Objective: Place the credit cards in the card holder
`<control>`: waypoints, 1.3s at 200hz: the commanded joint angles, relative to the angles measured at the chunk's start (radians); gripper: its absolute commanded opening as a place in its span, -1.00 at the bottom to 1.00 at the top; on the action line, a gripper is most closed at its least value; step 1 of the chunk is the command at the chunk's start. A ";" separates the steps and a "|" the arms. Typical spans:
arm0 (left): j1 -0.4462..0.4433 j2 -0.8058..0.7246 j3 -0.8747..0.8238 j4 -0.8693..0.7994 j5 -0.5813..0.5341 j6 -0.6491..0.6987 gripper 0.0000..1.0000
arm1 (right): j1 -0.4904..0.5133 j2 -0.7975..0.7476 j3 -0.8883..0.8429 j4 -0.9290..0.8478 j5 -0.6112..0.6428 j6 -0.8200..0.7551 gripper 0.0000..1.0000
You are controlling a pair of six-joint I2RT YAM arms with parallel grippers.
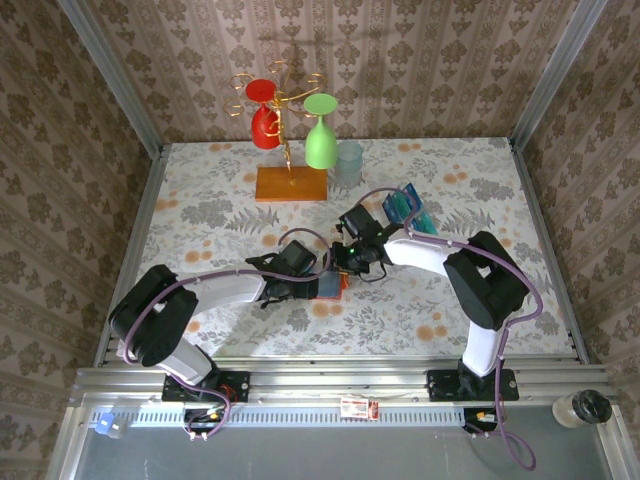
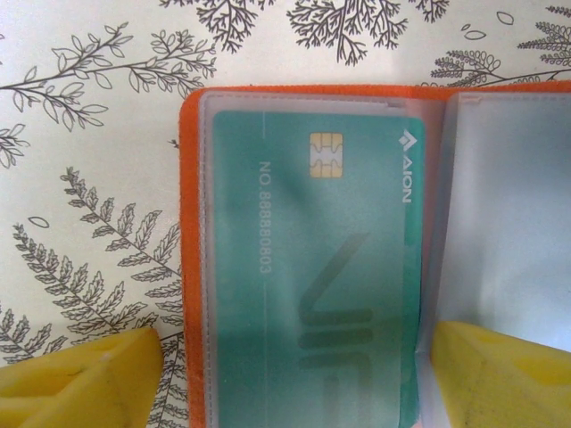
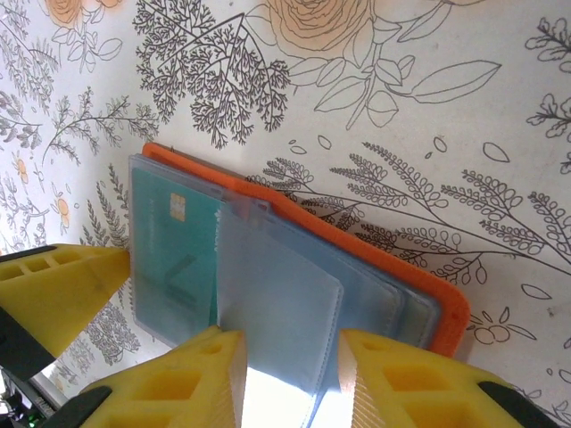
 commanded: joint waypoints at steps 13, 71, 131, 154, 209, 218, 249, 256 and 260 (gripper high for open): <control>-0.006 0.005 -0.025 -0.015 -0.006 -0.015 0.60 | 0.007 0.044 -0.020 0.047 -0.016 0.037 -0.35; -0.006 -0.003 -0.026 -0.017 -0.007 -0.015 0.60 | 0.007 0.090 0.009 0.055 -0.053 0.035 -0.33; -0.006 -0.045 -0.010 -0.033 -0.015 -0.018 0.71 | 0.007 0.051 0.043 0.044 -0.097 0.022 -0.31; -0.006 -0.101 0.003 -0.059 -0.034 -0.018 0.80 | 0.019 0.034 0.060 0.024 -0.095 0.027 -0.17; 0.015 -0.290 0.002 -0.132 -0.093 -0.021 0.99 | 0.078 0.019 0.115 -0.016 -0.060 0.046 0.10; 0.026 -0.322 -0.004 -0.140 -0.094 -0.019 1.00 | 0.090 0.024 0.125 -0.019 -0.046 0.050 0.12; 0.076 -0.421 -0.026 -0.168 -0.083 -0.016 1.00 | 0.126 0.080 0.183 -0.027 -0.024 0.066 0.18; 0.089 -0.438 -0.031 -0.173 -0.078 -0.013 1.00 | 0.132 0.096 0.197 -0.028 -0.022 0.071 0.18; 0.095 -0.449 -0.035 -0.178 -0.076 -0.013 1.00 | 0.136 0.105 0.203 -0.026 -0.022 0.074 0.18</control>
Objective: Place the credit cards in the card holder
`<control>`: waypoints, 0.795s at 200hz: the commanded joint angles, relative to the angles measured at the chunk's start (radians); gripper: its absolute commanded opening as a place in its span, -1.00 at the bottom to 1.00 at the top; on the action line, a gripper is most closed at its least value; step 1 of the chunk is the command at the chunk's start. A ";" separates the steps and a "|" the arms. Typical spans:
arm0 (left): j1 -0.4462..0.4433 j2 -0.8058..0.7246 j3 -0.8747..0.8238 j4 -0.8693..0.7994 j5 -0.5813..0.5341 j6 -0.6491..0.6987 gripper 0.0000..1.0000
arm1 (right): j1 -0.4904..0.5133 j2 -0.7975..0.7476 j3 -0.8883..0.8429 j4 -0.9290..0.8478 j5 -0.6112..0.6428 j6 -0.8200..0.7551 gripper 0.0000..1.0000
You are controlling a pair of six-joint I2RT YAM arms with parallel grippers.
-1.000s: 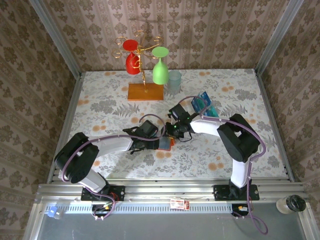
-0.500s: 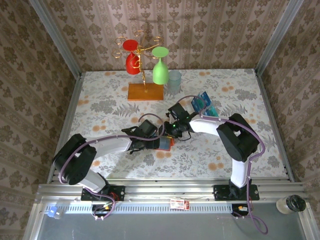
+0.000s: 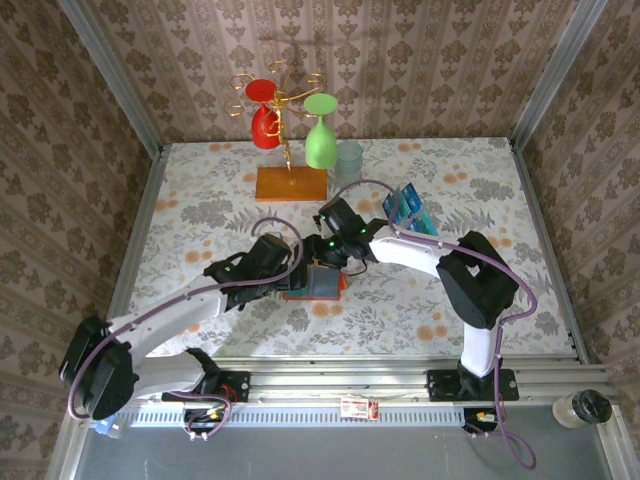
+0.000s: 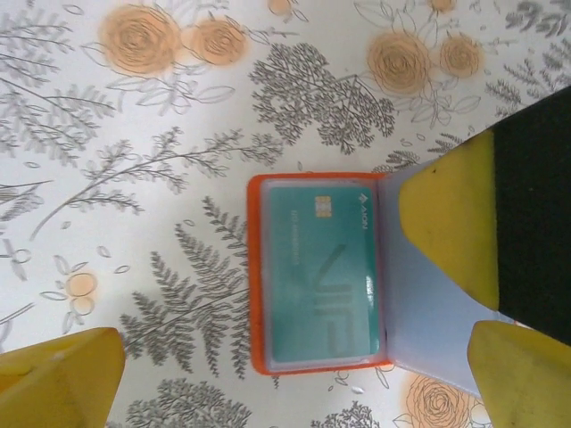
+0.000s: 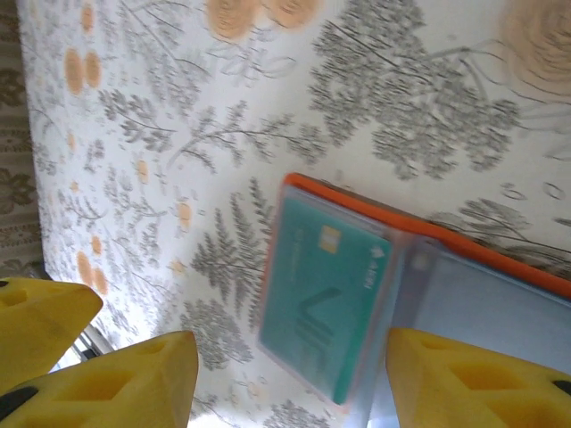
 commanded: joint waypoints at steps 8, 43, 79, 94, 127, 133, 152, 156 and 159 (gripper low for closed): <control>0.060 -0.083 -0.020 -0.013 -0.028 -0.006 1.00 | 0.052 0.074 0.059 -0.060 0.009 0.013 0.18; 0.110 -0.159 -0.044 -0.043 -0.016 0.002 1.00 | 0.076 0.143 0.105 -0.039 0.021 0.032 0.18; 0.142 -0.197 -0.058 -0.053 0.002 0.008 1.00 | 0.083 0.191 0.112 -0.002 0.015 0.045 0.18; 0.149 -0.198 -0.062 -0.054 0.010 0.011 1.00 | 0.084 0.205 0.107 0.012 0.010 0.043 0.18; 0.153 -0.194 -0.066 -0.056 0.018 0.014 1.00 | 0.084 0.224 0.090 0.038 -0.002 0.049 0.17; 0.154 -0.193 -0.066 -0.057 0.017 0.014 1.00 | 0.084 0.223 0.088 0.044 -0.005 0.050 0.16; 0.155 -0.188 -0.071 -0.054 0.018 0.010 1.00 | 0.082 0.207 0.091 0.037 -0.008 0.042 0.17; 0.155 -0.187 -0.071 -0.052 0.018 0.009 1.00 | 0.081 0.202 0.093 0.034 -0.009 0.039 0.17; 0.155 -0.187 -0.073 -0.051 0.018 0.008 1.00 | 0.080 0.198 0.095 0.031 -0.011 0.037 0.17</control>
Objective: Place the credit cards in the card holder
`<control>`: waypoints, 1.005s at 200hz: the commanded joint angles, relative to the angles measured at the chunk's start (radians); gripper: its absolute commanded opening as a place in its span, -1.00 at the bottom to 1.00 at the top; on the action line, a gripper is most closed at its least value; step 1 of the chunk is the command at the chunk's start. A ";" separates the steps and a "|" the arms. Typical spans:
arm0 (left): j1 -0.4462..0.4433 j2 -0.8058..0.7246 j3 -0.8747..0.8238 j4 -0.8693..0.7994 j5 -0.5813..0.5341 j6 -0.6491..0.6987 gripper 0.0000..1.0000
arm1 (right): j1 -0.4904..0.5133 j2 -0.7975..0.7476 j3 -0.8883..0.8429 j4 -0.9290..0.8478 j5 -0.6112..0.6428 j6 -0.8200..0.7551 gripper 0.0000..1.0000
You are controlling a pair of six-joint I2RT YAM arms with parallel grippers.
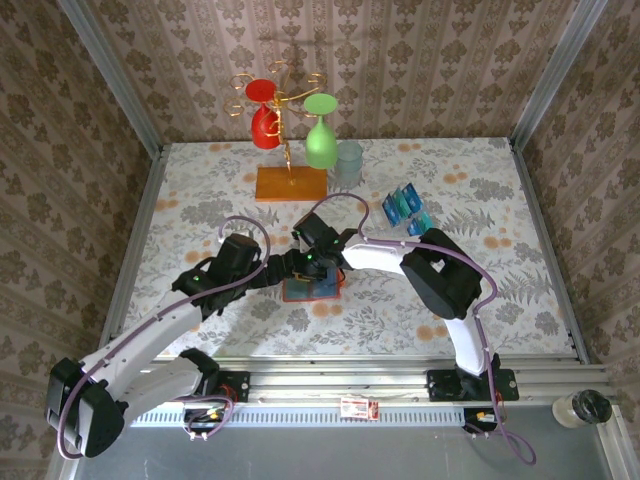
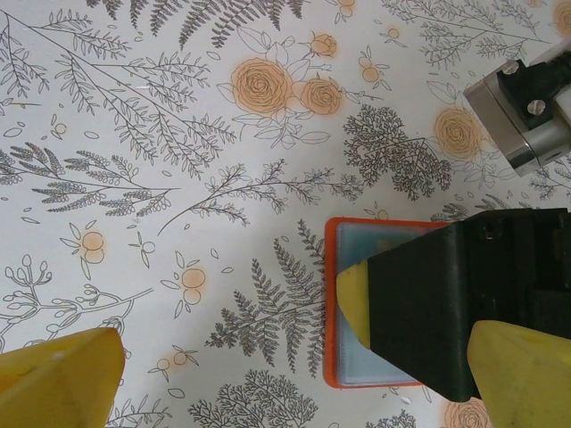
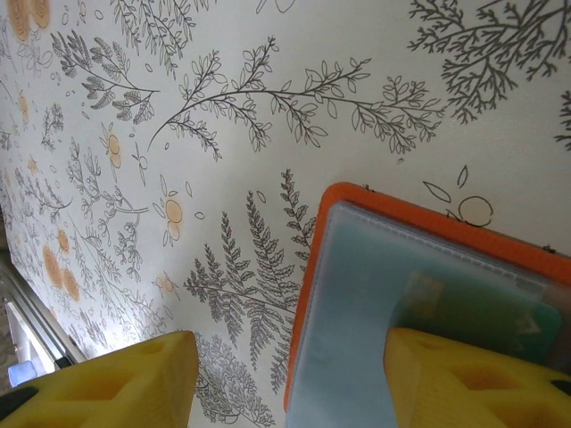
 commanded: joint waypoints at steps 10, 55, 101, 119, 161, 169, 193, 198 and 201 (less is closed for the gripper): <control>0.011 0.004 -0.020 0.014 0.005 -0.008 1.00 | -0.007 -0.010 -0.003 -0.014 -0.014 -0.009 0.16; 0.010 0.018 -0.022 0.025 0.003 -0.016 1.00 | -0.040 -0.106 -0.027 -0.040 -0.014 -0.034 0.17; 0.000 0.045 -0.023 0.037 -0.004 -0.024 1.00 | -0.085 -0.243 -0.099 -0.088 0.006 -0.076 0.16; -0.008 0.061 -0.022 0.045 -0.011 -0.026 1.00 | -0.113 -0.310 -0.110 -0.167 0.046 -0.132 0.17; -0.025 0.105 -0.009 0.045 -0.033 -0.027 1.00 | -0.229 -0.447 -0.105 -0.403 0.229 -0.288 0.18; -0.025 0.111 -0.002 0.035 -0.040 -0.026 1.00 | -0.257 -0.462 -0.103 -0.436 0.255 -0.307 0.18; -0.021 0.122 0.022 -0.003 -0.074 -0.007 1.00 | -0.338 -0.500 -0.088 -0.519 0.375 -0.386 0.22; -0.018 0.125 0.028 -0.011 -0.079 -0.003 1.00 | -0.350 -0.503 -0.082 -0.534 0.404 -0.403 0.24; -0.017 0.125 0.031 -0.015 -0.083 -0.001 1.00 | -0.357 -0.504 -0.076 -0.542 0.418 -0.415 0.25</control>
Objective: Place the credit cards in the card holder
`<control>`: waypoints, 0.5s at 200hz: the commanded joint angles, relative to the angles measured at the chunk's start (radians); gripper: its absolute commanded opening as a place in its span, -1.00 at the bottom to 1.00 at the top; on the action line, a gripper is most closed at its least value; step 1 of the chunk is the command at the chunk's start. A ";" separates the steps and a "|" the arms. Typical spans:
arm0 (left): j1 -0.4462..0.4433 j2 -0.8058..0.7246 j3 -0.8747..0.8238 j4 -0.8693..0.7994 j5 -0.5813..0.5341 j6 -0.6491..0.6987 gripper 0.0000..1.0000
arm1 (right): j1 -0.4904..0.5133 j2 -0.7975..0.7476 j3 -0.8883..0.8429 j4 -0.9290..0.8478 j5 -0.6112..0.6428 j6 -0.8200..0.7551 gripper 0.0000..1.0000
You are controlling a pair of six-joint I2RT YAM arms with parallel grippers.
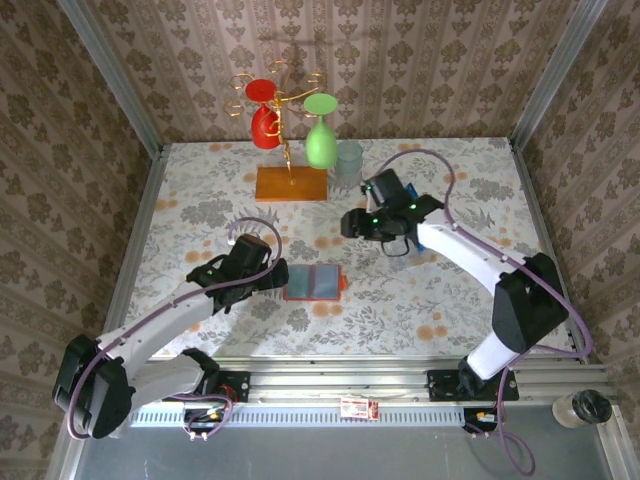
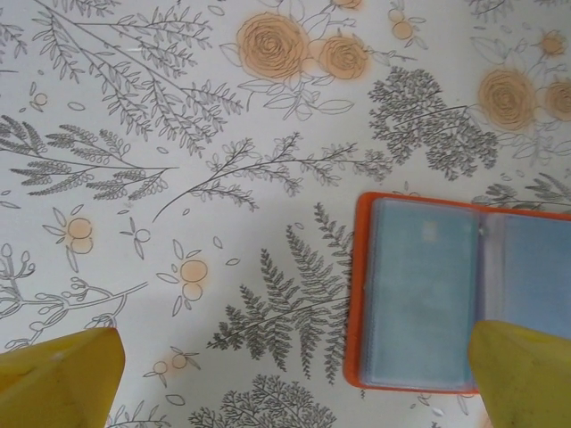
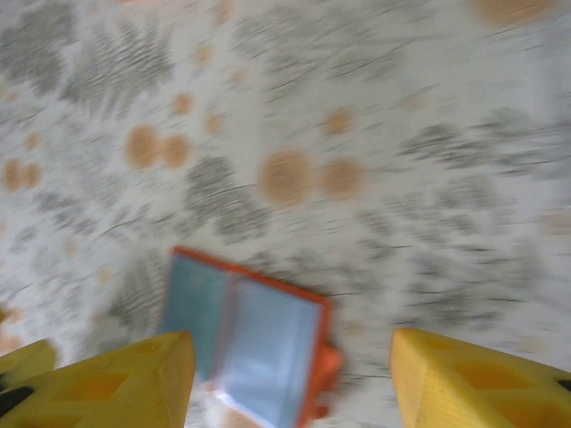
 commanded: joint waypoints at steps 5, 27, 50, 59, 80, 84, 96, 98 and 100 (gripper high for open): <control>0.011 0.011 0.045 -0.053 -0.058 0.014 1.00 | -0.058 -0.034 0.030 -0.180 0.207 -0.143 0.32; 0.029 0.019 0.068 -0.074 -0.069 0.034 1.00 | -0.085 -0.034 0.063 -0.233 0.326 -0.184 0.63; 0.049 0.026 0.093 -0.099 -0.088 0.057 1.00 | -0.098 -0.048 0.067 -0.235 0.414 -0.191 1.00; 0.058 0.028 0.100 -0.101 -0.089 0.073 1.00 | -0.103 -0.056 0.067 -0.229 0.428 -0.200 1.00; 0.081 0.033 0.115 -0.100 -0.080 0.098 1.00 | -0.129 -0.065 0.066 -0.216 0.414 -0.211 1.00; 0.085 0.034 0.118 -0.099 -0.078 0.100 1.00 | -0.136 -0.067 0.066 -0.215 0.405 -0.214 1.00; 0.096 0.034 0.126 -0.099 -0.077 0.107 1.00 | -0.155 -0.066 0.067 -0.209 0.385 -0.216 1.00; 0.098 0.034 0.126 -0.099 -0.076 0.109 1.00 | -0.159 -0.065 0.068 -0.211 0.381 -0.215 1.00; 0.100 0.034 0.128 -0.099 -0.075 0.111 1.00 | -0.162 -0.065 0.070 -0.214 0.378 -0.215 1.00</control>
